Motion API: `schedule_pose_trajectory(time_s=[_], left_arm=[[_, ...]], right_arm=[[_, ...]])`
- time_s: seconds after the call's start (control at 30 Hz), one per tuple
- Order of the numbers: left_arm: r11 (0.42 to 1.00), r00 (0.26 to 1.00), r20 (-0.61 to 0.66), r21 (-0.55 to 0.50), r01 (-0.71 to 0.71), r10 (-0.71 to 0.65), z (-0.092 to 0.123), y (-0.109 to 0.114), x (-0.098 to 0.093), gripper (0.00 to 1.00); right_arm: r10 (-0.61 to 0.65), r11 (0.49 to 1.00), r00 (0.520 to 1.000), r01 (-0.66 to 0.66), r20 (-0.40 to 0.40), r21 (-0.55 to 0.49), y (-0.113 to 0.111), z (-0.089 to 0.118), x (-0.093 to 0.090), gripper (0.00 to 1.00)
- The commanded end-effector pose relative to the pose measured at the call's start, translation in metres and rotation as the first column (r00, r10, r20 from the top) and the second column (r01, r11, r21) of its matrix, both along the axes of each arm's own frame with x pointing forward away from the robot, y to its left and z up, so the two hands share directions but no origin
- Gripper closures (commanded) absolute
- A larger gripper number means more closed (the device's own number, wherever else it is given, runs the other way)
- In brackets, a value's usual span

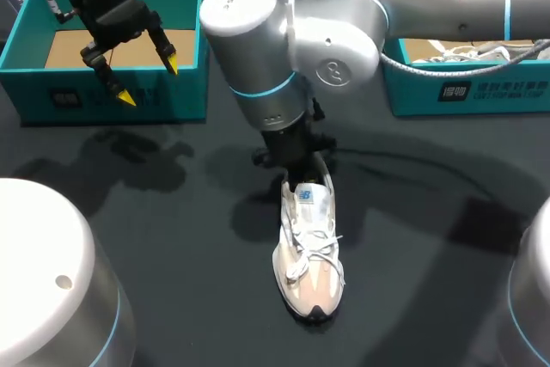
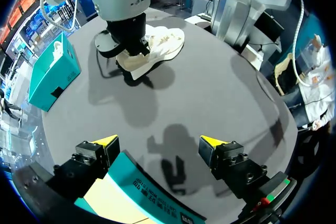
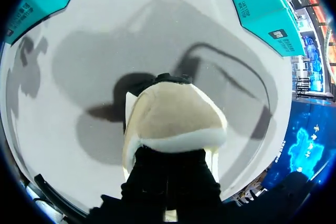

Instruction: Take the shoe out of the shoebox, open the shoe tongue, remove and reinsert the insole, then place the shoe into the shoebox

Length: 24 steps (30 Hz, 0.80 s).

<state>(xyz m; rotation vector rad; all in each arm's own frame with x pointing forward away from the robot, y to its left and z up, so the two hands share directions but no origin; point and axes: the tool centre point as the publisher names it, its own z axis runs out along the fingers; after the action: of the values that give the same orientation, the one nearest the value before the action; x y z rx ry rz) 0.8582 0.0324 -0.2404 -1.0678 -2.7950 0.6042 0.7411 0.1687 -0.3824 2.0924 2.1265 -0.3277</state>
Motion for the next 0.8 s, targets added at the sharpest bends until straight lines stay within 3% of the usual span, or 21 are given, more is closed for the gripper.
schedule_pose_trajectory(time_s=[0.03, 0.2, 0.53, 0.8], left_arm=[[1.000, 1.000, 0.002, 0.002, 0.000, 0.000, 0.000, 0.000, -0.001, 0.00], [1.000, 1.000, 0.002, 0.002, 0.000, 0.000, 0.000, 0.000, -0.001, 0.00], [1.000, 1.000, 0.002, 0.002, 0.000, 0.000, 0.000, 0.000, -0.001, 0.00], [1.000, 1.000, 0.002, 0.002, 0.000, 0.000, 0.000, 0.000, -0.001, 0.00]], right_arm=[[-0.005, 0.998, 0.999, 0.007, -0.037, 0.061, -0.008, -0.023, -0.001, 1.00], [-0.011, 0.995, 0.998, 0.018, -0.065, 0.102, -0.007, -0.028, -0.011, 1.00], [0.015, 0.994, 1.000, -0.013, -0.019, 0.108, -0.007, 0.026, -0.021, 1.00], [0.025, 0.990, 0.995, -0.011, -0.094, 0.143, -0.012, 0.031, -0.022, 1.00]])
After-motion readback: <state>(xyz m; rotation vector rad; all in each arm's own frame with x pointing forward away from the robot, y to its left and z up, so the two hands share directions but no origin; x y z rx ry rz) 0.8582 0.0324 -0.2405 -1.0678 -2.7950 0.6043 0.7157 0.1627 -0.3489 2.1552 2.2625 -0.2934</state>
